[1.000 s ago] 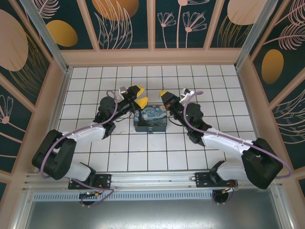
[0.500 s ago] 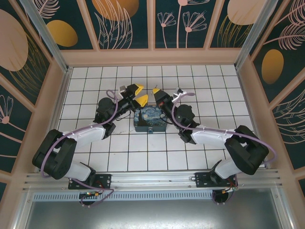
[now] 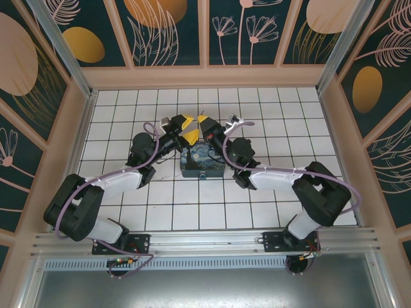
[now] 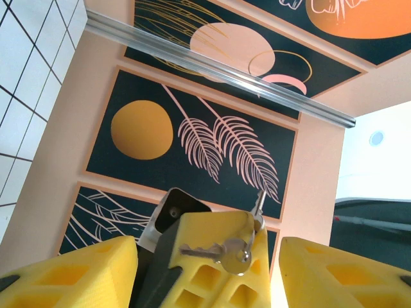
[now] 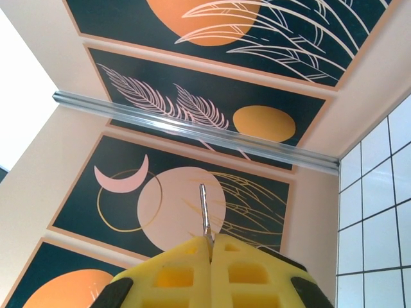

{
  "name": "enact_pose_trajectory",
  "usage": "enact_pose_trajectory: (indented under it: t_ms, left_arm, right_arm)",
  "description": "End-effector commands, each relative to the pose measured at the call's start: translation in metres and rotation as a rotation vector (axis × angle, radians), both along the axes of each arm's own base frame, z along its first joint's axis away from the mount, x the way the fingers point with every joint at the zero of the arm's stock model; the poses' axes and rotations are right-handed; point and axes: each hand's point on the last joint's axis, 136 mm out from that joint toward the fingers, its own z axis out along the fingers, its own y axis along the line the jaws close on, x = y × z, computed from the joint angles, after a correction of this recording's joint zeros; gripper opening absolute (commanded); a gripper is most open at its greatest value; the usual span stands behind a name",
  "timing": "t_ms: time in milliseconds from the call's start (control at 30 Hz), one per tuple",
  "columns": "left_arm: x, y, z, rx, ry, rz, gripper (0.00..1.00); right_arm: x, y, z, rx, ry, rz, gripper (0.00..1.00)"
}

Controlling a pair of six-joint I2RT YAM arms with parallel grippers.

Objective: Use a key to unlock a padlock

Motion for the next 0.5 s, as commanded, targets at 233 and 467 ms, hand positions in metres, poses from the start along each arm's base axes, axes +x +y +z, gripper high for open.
enact_pose_trajectory:
  t_ms: [233,467]
  left_arm:
    - [-0.001,0.000,0.015,-0.055,-0.035,0.002,0.58]
    - [0.001,0.002,0.003,-0.036,-0.012,0.019,0.47]
  right_arm:
    - [-0.001,0.010,0.009,0.086,-0.022,0.026,0.00]
    - [-0.008,0.000,0.003,0.062,-0.009,0.012,0.00]
